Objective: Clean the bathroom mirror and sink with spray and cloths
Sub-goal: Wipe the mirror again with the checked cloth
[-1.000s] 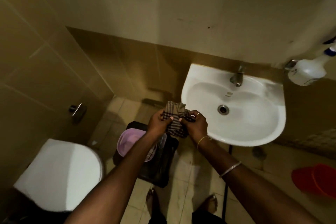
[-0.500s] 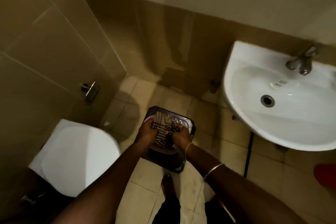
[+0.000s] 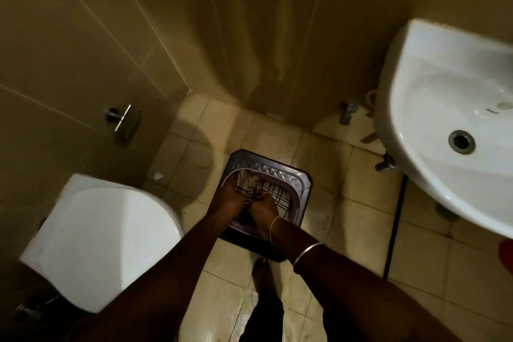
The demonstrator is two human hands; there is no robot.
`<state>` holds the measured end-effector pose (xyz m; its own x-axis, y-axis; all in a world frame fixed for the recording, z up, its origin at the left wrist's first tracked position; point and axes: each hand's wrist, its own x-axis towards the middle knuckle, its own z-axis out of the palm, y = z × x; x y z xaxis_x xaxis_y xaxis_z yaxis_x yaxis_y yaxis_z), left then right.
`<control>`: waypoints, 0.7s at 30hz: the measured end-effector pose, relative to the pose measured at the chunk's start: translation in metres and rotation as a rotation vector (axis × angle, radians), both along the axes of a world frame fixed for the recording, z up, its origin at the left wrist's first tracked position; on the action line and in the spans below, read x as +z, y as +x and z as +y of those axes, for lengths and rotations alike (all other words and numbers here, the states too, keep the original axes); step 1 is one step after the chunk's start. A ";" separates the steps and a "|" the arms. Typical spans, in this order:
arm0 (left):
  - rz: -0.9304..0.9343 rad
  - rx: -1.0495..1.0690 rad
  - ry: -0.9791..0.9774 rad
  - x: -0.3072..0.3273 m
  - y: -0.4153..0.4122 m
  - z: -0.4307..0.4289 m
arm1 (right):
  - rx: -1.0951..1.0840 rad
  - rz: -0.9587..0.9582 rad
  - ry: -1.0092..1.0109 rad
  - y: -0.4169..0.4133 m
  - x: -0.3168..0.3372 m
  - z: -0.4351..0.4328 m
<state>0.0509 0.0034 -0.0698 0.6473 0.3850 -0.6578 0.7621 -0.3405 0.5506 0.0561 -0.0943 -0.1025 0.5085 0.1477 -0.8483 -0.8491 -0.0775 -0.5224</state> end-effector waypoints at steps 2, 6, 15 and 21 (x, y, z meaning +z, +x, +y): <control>0.028 0.010 0.009 -0.009 0.001 0.000 | 0.006 0.020 0.000 0.001 -0.006 0.003; 0.046 -0.059 0.029 -0.019 -0.001 0.002 | 0.092 -0.015 -0.102 -0.001 -0.022 0.013; 0.009 -0.185 0.097 -0.033 -0.023 0.001 | 0.528 -0.152 -0.284 -0.001 -0.009 -0.004; 0.059 -0.331 0.153 -0.007 -0.022 -0.016 | 0.838 -0.364 -0.552 0.020 0.016 -0.034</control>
<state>0.0293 -0.0125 -0.0765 0.7159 0.2580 -0.6487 0.6260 -0.6486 0.4329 0.0764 -0.1280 -0.0869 0.6592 0.2091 -0.7223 -0.2157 -0.8677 -0.4480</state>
